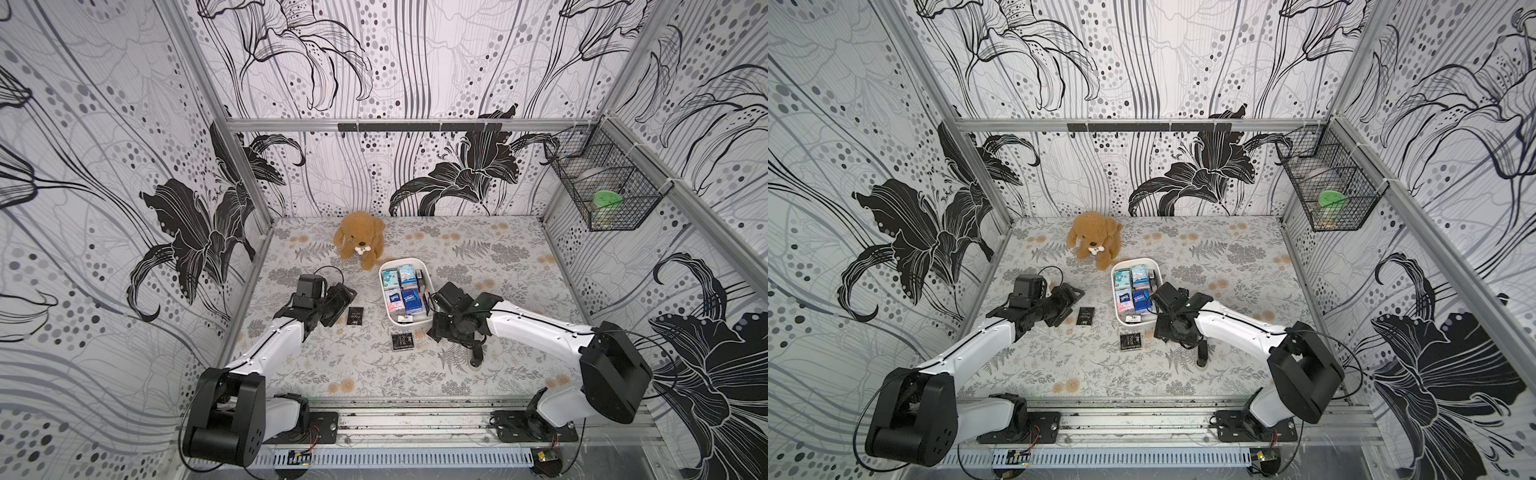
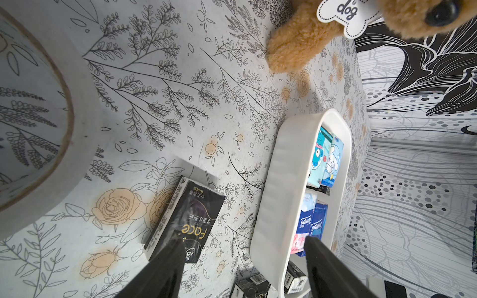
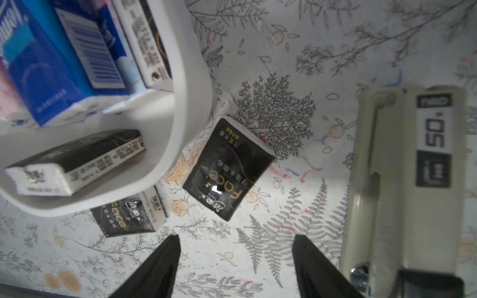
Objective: Put the pocket tissues into the storage box
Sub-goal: Pick up the pocket tissues from the center of the board.
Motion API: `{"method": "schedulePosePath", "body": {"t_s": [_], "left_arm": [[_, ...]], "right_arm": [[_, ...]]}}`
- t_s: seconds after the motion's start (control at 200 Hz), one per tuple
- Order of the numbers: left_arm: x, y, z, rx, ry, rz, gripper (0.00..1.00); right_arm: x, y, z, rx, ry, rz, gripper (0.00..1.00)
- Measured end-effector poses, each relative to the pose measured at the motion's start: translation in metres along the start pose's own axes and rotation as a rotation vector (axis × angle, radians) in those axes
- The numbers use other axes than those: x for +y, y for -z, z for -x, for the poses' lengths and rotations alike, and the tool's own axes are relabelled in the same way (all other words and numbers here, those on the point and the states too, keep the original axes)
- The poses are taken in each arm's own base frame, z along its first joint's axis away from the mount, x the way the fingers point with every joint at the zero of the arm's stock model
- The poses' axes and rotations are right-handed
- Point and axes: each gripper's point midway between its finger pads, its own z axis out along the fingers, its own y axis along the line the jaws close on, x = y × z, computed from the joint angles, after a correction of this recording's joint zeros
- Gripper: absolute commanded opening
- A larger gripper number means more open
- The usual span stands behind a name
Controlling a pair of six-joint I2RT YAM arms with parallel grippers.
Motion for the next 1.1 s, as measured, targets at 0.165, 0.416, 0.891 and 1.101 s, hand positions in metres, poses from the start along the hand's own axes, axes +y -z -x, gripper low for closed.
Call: {"method": "schedulePosePath", "body": {"t_s": [0.165,0.416,0.891,1.101], "left_arm": [[-0.001,0.001,0.000,-0.001,-0.001,-0.002,0.77],[-0.002,0.002,0.001,-0.004,-0.002,-0.007,0.77],[-0.003,0.003,0.001,-0.008,-0.002,-0.011,0.77],[-0.006,0.005,0.002,-0.013,-0.005,-0.019,0.77]], "right_arm": [[0.007,-0.012,0.005,0.000,-0.019,0.003,0.76],[0.005,-0.027,0.012,-0.004,-0.051,-0.015,0.76],[0.001,-0.048,0.018,-0.003,-0.077,-0.042,0.69],[0.001,-0.048,0.021,-0.015,-0.097,-0.045,0.49]]}}
